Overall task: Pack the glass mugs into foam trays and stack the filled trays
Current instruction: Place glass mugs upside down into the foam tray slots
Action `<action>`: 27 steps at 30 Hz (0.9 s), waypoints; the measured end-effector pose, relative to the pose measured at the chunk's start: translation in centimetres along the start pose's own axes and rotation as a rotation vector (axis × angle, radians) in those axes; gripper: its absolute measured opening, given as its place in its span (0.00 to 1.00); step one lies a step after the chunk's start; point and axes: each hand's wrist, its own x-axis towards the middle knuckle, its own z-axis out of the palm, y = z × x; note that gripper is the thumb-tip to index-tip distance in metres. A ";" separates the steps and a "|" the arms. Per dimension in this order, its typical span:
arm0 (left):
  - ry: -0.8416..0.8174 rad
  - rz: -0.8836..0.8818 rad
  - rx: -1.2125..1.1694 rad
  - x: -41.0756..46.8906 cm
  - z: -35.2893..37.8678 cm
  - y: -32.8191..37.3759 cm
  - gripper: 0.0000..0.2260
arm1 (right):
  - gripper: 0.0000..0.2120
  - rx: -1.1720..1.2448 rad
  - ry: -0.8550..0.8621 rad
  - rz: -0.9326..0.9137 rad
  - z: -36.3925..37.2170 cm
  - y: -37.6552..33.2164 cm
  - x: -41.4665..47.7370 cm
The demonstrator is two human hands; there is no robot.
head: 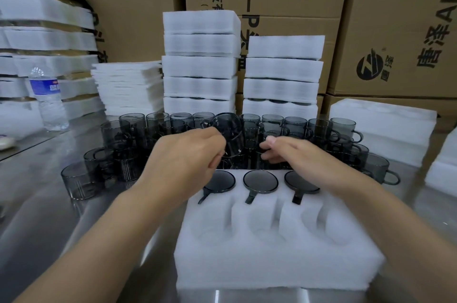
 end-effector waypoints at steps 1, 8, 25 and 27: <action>0.011 0.023 0.001 0.0 0.2 0.2 0.27 | 0.18 0.056 0.009 -0.001 0.0 -0.4 -0.1; 0.108 0.170 -0.015 0.1 1.3 0.4 0.28 | 0.16 0.315 -0.014 0.048 0.4 -2.1 -1.0; 0.169 -0.435 -0.531 -0.7 4.1 1.3 0.13 | 0.18 0.786 0.086 0.175 1.4 -1.7 -0.5; 0.114 -0.557 -0.694 -0.7 4.6 1.3 0.15 | 0.19 0.792 0.066 0.180 1.4 -1.4 -0.4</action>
